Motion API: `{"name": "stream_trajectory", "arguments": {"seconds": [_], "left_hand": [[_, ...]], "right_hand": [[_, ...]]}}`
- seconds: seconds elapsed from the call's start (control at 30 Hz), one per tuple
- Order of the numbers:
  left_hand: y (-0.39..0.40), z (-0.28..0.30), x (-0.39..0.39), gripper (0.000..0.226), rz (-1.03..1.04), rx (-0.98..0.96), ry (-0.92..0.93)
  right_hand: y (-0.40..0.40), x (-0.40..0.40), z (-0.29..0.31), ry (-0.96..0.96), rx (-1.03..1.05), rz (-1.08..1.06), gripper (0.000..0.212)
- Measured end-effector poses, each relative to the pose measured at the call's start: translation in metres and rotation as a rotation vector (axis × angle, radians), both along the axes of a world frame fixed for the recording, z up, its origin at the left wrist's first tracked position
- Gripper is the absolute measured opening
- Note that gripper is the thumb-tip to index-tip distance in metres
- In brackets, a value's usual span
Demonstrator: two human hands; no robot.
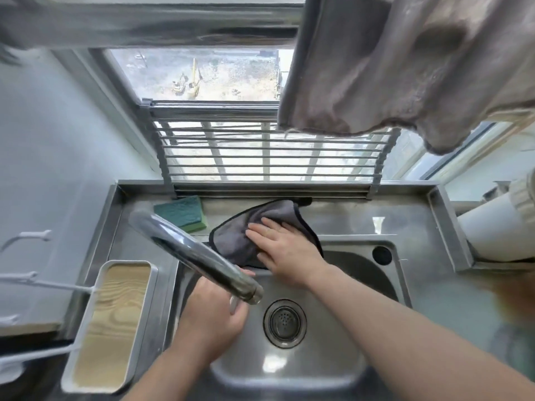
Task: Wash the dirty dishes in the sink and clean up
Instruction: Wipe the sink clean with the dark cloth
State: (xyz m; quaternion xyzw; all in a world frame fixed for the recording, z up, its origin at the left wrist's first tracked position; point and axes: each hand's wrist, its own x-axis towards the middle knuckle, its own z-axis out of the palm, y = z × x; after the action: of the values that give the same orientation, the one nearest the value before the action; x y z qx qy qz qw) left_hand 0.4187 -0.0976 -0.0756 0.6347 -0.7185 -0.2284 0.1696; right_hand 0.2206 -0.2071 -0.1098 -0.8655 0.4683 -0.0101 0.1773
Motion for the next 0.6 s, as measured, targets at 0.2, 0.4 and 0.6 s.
{"name": "stream_trajectory", "arguments": {"seconds": [0.2,0.4,0.6], "left_hand": [[-0.002,-0.005,-0.014,0.046,-0.053,-0.049,0.113],[-0.043,0.01,-0.03,0.064,-0.027,-0.193,0.129],[-0.031,-0.005,0.01,0.059,-0.029,-0.024,0.32]], "right_hand": [[0.03,-0.106,0.001,0.145,0.048,-0.4,0.07],[0.022,0.014,0.01,0.038,0.048,-0.232,0.069],[-0.011,0.043,0.016,-0.063,0.105,0.144,0.056]]}}
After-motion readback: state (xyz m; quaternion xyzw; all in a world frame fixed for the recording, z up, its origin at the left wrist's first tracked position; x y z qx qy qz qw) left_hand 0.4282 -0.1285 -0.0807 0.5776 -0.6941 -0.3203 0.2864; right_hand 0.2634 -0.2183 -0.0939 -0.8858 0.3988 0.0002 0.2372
